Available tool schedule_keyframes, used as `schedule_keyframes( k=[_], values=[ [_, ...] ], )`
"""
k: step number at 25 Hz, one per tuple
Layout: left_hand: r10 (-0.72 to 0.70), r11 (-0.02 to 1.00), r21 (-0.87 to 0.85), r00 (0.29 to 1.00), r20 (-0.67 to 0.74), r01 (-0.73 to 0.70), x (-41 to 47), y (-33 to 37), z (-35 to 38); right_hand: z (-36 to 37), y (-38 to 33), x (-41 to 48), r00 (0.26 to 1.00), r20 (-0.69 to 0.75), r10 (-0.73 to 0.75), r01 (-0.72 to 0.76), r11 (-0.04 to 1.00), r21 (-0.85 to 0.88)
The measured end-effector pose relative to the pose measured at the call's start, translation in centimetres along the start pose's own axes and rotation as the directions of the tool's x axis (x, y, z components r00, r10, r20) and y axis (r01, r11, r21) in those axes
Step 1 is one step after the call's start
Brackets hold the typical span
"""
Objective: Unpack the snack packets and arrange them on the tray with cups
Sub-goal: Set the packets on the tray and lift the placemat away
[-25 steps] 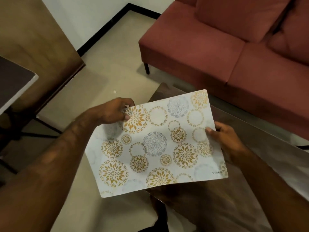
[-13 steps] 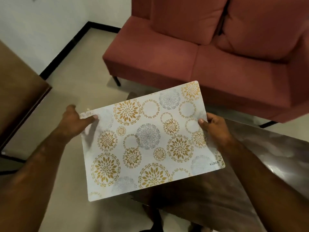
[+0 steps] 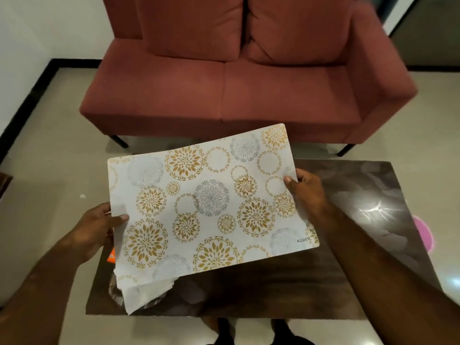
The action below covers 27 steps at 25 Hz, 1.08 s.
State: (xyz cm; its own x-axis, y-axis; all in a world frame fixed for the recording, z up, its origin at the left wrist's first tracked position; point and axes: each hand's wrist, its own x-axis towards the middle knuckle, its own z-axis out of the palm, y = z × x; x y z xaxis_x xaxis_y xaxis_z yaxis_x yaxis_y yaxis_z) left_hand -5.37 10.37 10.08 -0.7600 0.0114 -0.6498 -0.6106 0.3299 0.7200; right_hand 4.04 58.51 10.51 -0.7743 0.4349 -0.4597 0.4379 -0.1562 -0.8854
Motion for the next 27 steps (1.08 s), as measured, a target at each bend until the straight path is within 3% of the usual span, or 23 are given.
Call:
schedule_keyframes(
  k=[7, 14, 18, 27],
  values=[
    [0.068, 0.992, 0.106, 0.998, -0.017, -0.066, -0.8, 2.5, 16.8, -14.6, 3.7, 2.7, 0.996, -0.090, 0.008, -0.013, 0.998, -0.061],
    [0.054, 0.982, 0.181, 0.998, -0.009, -0.052, 2.6, 2.7, 32.2, -27.2, 9.3, 8.8, 0.976, -0.189, 0.112, -0.139, 0.981, -0.135],
    [0.072, 0.956, 0.287, 0.997, -0.031, -0.060, 7.0, 1.9, 37.9, -30.2, 12.6, 12.9, 0.957, -0.230, 0.176, -0.216, 0.963, -0.162],
    [0.012, 0.948, 0.319, 0.999, -0.052, 0.006, 15.2, -2.5, 45.9, -32.4, 19.0, 21.4, 0.938, -0.271, 0.216, -0.274, 0.941, -0.196]
  ],
)
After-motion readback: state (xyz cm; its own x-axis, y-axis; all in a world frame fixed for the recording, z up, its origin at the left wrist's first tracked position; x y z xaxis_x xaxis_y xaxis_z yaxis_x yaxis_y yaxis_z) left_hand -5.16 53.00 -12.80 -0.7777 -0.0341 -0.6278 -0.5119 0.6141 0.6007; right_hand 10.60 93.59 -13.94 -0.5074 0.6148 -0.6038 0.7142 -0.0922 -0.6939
